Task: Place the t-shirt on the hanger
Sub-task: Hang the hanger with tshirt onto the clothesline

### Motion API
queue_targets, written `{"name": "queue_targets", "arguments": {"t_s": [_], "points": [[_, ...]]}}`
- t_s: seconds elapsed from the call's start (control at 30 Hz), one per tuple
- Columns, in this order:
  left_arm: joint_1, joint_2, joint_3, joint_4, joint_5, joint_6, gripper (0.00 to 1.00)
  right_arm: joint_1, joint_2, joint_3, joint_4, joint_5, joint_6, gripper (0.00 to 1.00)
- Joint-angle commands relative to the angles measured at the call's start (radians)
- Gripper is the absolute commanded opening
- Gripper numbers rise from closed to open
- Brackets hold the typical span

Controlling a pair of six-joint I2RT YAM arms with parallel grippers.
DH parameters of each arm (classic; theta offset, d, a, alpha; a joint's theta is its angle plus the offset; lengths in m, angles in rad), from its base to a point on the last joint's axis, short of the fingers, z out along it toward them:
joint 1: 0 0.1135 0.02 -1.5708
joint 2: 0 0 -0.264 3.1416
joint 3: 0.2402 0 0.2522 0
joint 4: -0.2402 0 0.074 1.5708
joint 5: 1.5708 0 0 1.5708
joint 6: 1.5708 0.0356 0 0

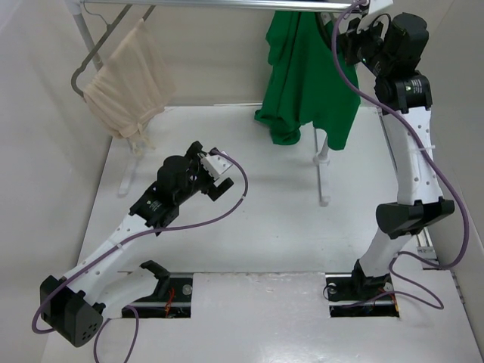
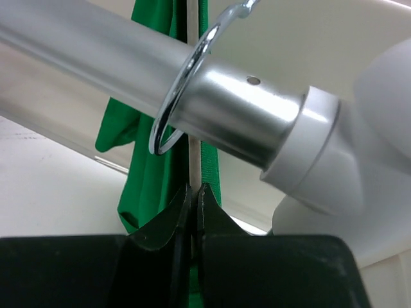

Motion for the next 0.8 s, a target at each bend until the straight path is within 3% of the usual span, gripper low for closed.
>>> {"name": "queue_targets", "arguments": {"t_s": [0.0, 0.2, 0.37, 0.43, 0.5, 0.53, 0.6, 0.77], "points": [[-0.005, -0.023, -0.008, 0.058, 0.013, -0.015, 1.00, -0.015, 0.027, 0.060, 0.062, -0.009, 0.033, 0.00], [-0.005, -0.032, -0.008, 0.058, 0.004, -0.015, 1.00, -0.015, -0.036, -0.133, 0.114, -0.018, 0.033, 0.01], [-0.005, -0.032, -0.008, 0.049, 0.004, -0.015, 1.00, -0.015, -0.133, -0.233, 0.105, 0.031, 0.000, 0.45], [-0.005, -0.032, -0.008, 0.049, 0.004, -0.024, 1.00, -0.006, -0.198, -0.276, 0.095, 0.055, -0.051, 0.55], [-0.005, -0.032, -0.008, 0.049, 0.013, -0.024, 1.00, 0.004, -0.244, -0.299, 0.078, 0.094, -0.086, 0.84], [-0.005, -0.032, -0.017, 0.049, 0.023, -0.024, 1.00, 0.014, -0.293, -0.324, 0.066, 0.106, -0.124, 0.90], [-0.005, -0.032, -0.017, 0.049, 0.024, -0.024, 1.00, 0.031, -0.346, -0.345, 0.048, 0.155, -0.157, 1.00], [-0.005, -0.032, -0.017, 0.049, 0.033, -0.024, 1.00, 0.147, -0.545, -0.437, 0.046, 0.316, -0.269, 1.00]]}}
